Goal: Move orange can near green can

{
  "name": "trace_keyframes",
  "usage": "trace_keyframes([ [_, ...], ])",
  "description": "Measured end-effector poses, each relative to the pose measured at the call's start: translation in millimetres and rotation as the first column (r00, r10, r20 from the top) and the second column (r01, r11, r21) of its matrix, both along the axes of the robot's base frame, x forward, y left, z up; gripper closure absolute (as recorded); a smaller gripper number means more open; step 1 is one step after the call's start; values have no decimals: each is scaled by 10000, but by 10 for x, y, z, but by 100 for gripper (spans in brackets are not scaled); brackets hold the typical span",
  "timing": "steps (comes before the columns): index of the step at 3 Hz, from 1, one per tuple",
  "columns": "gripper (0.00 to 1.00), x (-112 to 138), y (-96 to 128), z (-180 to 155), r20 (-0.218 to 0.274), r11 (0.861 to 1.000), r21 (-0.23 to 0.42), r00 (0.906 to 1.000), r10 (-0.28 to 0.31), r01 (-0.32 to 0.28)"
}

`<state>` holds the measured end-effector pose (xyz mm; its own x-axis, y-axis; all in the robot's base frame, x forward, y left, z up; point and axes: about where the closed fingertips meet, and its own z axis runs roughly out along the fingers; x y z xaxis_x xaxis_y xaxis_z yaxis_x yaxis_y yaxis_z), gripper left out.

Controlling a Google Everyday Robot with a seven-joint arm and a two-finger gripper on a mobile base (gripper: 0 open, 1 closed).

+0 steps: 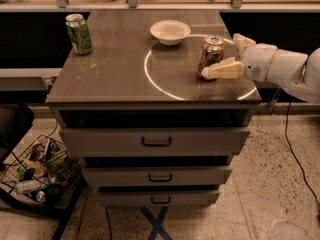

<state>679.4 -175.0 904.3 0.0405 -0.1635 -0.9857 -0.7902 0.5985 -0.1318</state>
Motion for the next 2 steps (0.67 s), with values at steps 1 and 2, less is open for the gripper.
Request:
trace_keyframes([
  [1,0,100,111,-12,101,9990,213,9992,394,-396],
  [2,9,101,282,-66,174,9948,527,9962,858,-866],
])
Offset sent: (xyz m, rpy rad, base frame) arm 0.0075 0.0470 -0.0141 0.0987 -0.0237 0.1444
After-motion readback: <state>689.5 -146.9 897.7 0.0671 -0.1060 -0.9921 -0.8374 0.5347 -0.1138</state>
